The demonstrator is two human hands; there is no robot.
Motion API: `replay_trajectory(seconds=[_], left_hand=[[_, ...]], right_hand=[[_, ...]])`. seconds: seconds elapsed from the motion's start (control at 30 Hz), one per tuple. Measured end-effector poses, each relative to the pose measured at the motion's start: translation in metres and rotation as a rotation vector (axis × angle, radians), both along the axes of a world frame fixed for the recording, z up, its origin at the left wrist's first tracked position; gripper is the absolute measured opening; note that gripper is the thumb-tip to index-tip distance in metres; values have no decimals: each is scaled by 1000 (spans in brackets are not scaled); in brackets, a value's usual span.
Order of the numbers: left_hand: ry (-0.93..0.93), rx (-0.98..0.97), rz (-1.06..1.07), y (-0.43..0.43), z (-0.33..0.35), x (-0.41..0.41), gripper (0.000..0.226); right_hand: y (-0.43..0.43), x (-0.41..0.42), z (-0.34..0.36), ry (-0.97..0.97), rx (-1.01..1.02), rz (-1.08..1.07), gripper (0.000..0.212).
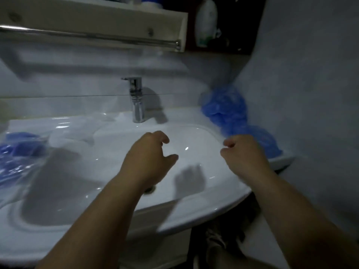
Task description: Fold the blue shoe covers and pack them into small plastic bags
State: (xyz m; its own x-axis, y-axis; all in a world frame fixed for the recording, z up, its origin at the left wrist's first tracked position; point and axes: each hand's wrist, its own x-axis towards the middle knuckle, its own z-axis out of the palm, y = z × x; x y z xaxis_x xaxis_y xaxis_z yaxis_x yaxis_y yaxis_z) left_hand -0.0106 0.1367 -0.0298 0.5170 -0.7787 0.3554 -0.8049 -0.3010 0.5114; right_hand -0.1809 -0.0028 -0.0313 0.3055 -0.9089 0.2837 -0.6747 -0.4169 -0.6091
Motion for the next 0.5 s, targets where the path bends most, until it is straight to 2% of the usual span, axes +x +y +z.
replay_trajectory(seconds=[0.1, 0.17, 0.23, 0.3, 0.33, 0.37, 0.4, 0.43, 0.5], left_hand=[[29, 12, -68, -16, -2, -17, 48], [51, 17, -82, -21, -5, -22, 45], [73, 18, -66, -22, -7, -22, 43], [91, 5, -47, -21, -7, -20, 41], [103, -13, -38, -21, -7, -20, 39], [124, -42, -32, -20, -7, -20, 36], [149, -77, -29, -20, -6, -20, 34], [176, -113, -28, -19, -5, -20, 31], [234, -174, -28, -16, -2, -22, 28]], right_hand=[[-46, -38, -1, 99, -140, -31, 17], [-70, -52, -5, 240, -112, -20, 23], [-80, -59, -12, 394, 10, -16, 31], [-79, -60, -17, 441, 73, -69, 40], [-73, -60, -14, 420, 23, -107, 37], [-68, -60, -13, 350, -94, -129, 27], [-59, -58, -8, 213, -221, -125, 16], [-48, -56, 0, 44, -305, -122, 13], [-18, -47, 19, -308, -246, -91, 11]])
